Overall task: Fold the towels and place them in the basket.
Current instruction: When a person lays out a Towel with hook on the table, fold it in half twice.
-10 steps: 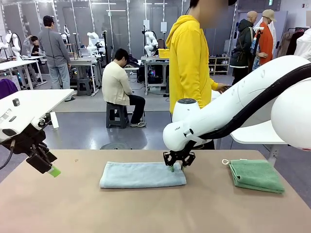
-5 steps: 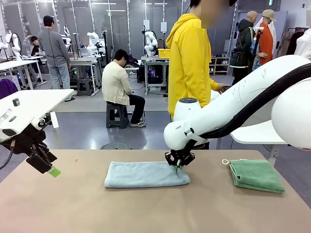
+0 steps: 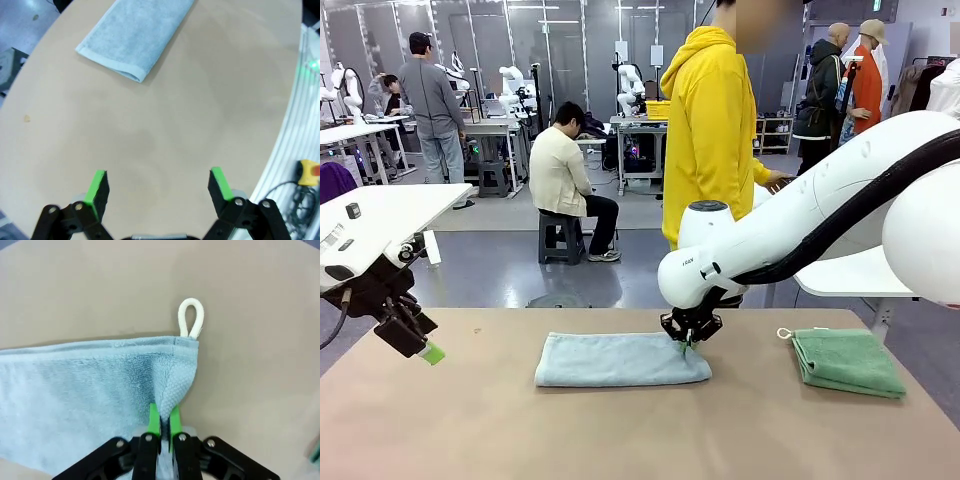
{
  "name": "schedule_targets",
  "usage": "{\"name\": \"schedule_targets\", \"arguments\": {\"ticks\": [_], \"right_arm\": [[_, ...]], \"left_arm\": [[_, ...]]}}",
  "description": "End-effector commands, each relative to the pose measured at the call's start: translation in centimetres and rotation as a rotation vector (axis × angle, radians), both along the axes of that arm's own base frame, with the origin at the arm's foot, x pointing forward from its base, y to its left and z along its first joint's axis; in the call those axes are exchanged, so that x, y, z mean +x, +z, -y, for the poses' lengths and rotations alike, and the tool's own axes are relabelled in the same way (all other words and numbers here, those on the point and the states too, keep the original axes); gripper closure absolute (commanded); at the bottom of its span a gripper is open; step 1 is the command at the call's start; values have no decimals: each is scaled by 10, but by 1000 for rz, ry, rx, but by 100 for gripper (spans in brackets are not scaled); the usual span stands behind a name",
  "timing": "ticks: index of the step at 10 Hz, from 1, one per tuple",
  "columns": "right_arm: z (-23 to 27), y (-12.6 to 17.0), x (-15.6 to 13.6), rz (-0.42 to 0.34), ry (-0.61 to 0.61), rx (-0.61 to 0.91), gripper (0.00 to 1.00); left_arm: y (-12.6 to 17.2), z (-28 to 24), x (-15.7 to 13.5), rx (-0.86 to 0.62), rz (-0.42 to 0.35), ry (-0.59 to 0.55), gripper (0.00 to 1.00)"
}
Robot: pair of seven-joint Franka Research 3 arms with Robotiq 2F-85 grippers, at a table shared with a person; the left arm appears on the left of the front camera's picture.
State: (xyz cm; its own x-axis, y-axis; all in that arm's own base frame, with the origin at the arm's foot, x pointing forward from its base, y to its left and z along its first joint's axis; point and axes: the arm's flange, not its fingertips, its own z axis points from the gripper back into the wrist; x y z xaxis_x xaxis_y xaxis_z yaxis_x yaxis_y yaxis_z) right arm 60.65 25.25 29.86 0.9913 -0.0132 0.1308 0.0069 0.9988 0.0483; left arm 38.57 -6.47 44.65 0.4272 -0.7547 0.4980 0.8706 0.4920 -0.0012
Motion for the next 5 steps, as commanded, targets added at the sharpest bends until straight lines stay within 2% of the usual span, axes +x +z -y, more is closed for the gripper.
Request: {"name": "schedule_targets", "arguments": {"ticks": [1,3,5], "right_arm": [[14,13,-12,-14,17,10,100],[33,26,-16,-23,39,-71,100],[56,46,-21,-4,1,-148,100]], "left_arm": [[-1,3,1,4,-11,15,0],[-1,3,1,4,-11,15,0],[-1,3,1,4,-11,15,0]]}}
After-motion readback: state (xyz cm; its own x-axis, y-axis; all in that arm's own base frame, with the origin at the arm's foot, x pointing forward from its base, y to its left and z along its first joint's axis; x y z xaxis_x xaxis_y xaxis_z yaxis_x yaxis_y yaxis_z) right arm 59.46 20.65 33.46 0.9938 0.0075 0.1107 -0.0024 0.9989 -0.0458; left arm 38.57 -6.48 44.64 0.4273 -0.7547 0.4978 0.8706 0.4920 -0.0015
